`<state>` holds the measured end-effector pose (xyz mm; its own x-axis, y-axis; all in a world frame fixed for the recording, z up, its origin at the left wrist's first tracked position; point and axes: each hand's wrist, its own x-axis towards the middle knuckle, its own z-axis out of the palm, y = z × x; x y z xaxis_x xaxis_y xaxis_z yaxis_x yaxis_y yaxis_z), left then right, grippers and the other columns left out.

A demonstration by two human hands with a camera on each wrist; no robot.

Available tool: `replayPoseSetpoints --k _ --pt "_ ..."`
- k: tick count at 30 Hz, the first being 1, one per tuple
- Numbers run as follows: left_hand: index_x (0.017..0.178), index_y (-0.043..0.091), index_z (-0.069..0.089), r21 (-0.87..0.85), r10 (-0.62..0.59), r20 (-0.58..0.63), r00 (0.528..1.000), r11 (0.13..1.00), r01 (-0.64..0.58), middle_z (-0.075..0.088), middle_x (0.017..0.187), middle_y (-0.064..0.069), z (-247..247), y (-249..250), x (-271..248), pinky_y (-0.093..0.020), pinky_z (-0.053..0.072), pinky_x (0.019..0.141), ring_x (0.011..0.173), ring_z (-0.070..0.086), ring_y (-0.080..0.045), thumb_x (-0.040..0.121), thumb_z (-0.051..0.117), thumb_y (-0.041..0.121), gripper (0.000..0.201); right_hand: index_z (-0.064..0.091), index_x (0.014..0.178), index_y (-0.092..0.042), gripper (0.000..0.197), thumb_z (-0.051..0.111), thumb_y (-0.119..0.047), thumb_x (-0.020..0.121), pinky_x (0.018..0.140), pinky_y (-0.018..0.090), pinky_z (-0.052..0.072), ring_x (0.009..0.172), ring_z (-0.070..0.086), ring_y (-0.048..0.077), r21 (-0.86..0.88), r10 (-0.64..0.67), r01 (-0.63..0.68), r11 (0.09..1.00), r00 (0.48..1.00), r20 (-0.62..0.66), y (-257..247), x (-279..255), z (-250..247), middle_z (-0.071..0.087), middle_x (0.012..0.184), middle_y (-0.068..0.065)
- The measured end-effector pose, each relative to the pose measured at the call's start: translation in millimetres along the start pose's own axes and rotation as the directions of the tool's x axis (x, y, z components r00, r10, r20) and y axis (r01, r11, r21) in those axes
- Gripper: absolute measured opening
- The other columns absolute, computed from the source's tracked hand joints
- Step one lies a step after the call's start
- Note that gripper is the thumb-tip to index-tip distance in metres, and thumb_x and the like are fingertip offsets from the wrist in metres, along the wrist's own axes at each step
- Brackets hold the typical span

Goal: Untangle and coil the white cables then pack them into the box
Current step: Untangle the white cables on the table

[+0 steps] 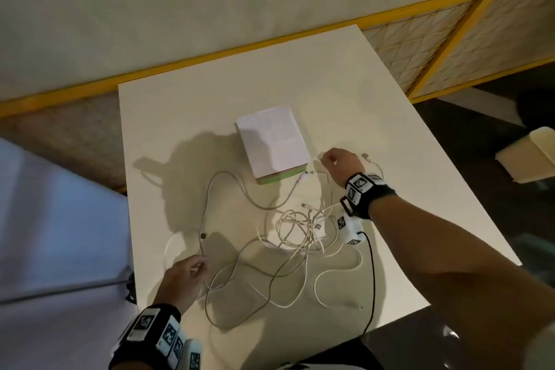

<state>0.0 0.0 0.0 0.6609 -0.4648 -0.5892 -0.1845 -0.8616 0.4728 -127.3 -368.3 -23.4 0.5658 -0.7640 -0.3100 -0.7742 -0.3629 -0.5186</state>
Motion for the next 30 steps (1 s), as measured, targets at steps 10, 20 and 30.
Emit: replayPoseSetpoints --k 10,20,30 --pt "0.117 0.011 0.064 0.005 0.084 -0.042 0.996 0.996 -0.083 0.064 0.124 -0.01 -10 10 3 -0.029 0.044 0.091 0.113 0.059 -0.025 0.093 0.053 0.015 0.027 0.05 0.115 -0.008 0.03 0.039 -0.025 0.093 0.1 0.046 0.032 0.118 0.047 0.032 -0.463 0.079 0.028 0.886 0.974 0.21 3 -26 13 0.055 0.124 0.013" --pt "0.11 0.022 0.068 -0.204 0.512 -0.101 0.853 0.828 -0.522 0.065 0.096 0.01 -32 122 0 -0.009 0.043 0.064 0.073 0.06 -0.01 0.091 0.058 0.025 0.021 0.053 0.086 -0.016 0.028 0.04 -0.04 0.088 0.078 0.036 0.037 0.066 0.061 0.025 -0.197 -0.532 0.497 0.845 0.816 -0.224 -60 -106 -12 0.064 0.069 -0.002" --pt "0.071 0.024 0.071 -0.521 0.373 -0.174 0.911 0.751 -0.407 0.07 0.061 0.009 -19 145 -11 -0.025 0.05 0.06 0.058 0.063 -0.004 0.088 0.063 0.024 0.019 0.059 0.092 -0.01 0.027 0.055 -0.034 0.083 0.067 0.025 0.046 0.067 0.058 0.015 0.224 -0.488 0.547 0.807 0.83 -0.27 -106 -143 17 0.064 0.072 0.002"
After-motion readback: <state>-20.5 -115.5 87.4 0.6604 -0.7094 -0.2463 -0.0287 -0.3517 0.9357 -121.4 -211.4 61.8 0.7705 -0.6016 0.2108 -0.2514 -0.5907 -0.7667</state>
